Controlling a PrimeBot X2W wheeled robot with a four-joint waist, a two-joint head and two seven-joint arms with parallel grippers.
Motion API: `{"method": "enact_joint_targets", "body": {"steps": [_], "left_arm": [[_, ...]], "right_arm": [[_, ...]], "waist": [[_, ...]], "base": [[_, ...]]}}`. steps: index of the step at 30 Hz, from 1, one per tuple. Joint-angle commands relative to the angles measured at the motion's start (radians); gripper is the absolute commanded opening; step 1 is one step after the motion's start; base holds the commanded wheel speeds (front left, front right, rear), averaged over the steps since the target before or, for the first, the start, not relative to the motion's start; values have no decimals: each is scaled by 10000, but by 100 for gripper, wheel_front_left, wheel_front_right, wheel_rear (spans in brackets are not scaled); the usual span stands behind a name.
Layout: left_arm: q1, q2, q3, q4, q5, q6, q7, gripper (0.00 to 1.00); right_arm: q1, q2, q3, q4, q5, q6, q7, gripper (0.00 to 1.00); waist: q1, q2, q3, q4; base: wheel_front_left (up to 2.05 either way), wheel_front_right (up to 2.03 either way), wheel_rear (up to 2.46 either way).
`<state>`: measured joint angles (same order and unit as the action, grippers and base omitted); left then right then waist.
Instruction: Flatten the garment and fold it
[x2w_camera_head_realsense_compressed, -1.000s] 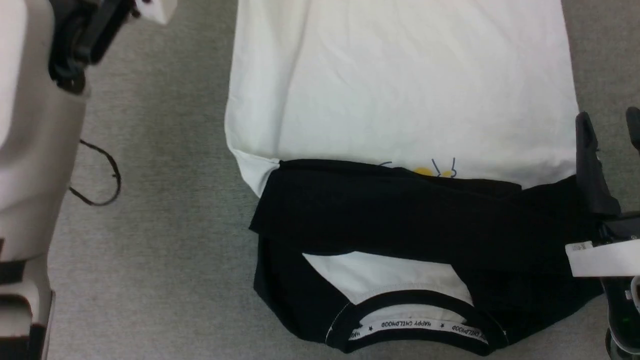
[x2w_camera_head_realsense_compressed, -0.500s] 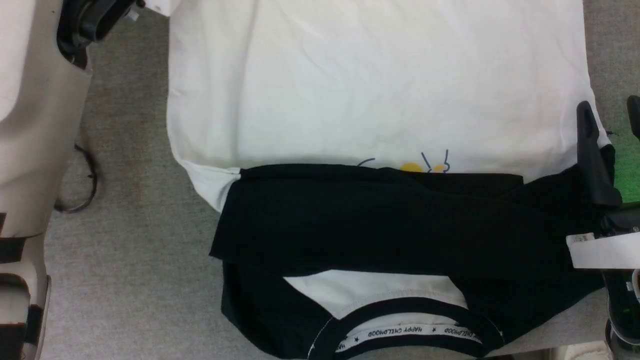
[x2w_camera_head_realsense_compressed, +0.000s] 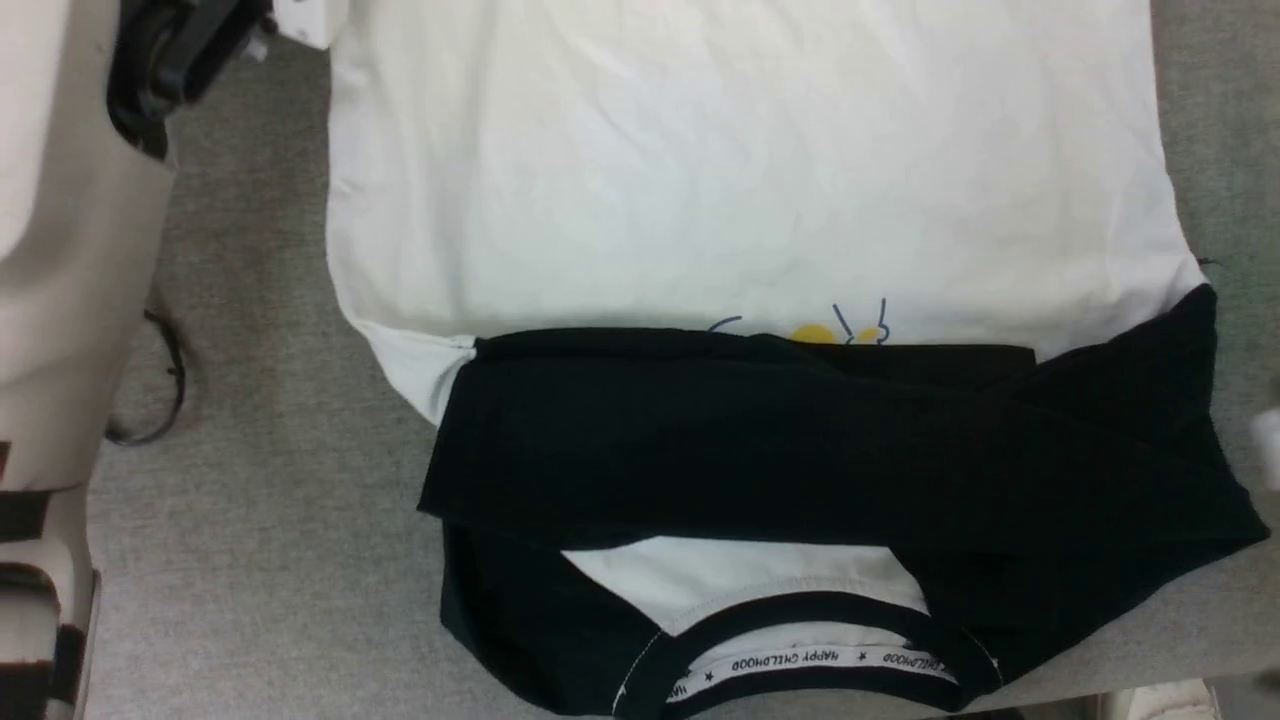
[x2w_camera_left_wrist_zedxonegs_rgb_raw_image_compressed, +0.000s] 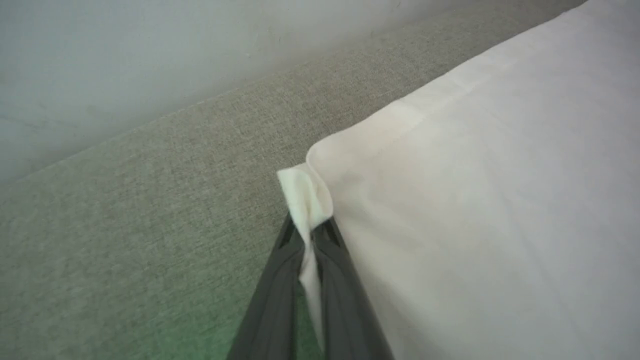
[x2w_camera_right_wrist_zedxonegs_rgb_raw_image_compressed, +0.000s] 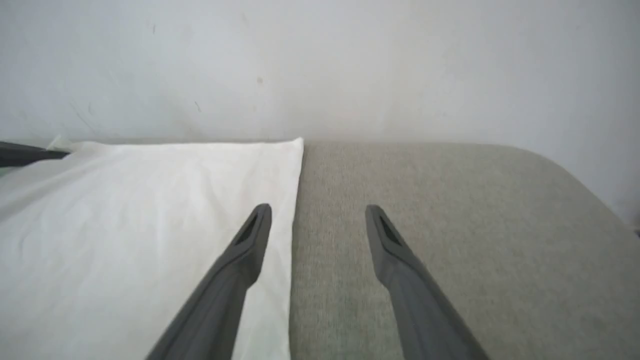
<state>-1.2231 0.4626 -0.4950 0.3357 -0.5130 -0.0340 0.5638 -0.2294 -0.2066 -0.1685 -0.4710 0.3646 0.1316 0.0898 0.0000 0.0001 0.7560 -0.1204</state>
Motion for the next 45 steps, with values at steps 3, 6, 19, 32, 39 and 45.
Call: {"method": "enact_joint_targets", "body": {"steps": [3,6,19,32,39,45], "left_arm": [[424,-20,-15,126,-141,103,-114,0],[491,-146,-48,135,-197,100,-272,0],[-62,-1057,-442,207,-224,76,-553,0],[-752,-1770,-875,285,-119,37,-610,0],[-815,-1873,-975,353,-146,2,-719,0],[-948,-1872,-854,462,-195,8,-1086,0]], "right_arm": [[-1091,-767,-350,-696,535,-9,684,100],[-2691,-1752,-583,-924,1110,-9,1823,100],[-8986,-1907,629,4324,778,-9,7071,100],[-10395,-890,701,7568,-1799,-9,7487,100],[-10499,-660,386,8079,-2332,-9,7386,50],[-10649,-629,229,8044,-2548,-9,6968,0]], "waist": [[0,-1,-284,121],[0,-1,-374,242],[0,-1,182,1100],[0,-1,993,1896],[0,-1,1186,2119],[0,-1,1173,2135]], "base": [[0,0,0],[0,0,0],[0,0,0],[0,0,0],[0,0,0],[0,0,0]]}}
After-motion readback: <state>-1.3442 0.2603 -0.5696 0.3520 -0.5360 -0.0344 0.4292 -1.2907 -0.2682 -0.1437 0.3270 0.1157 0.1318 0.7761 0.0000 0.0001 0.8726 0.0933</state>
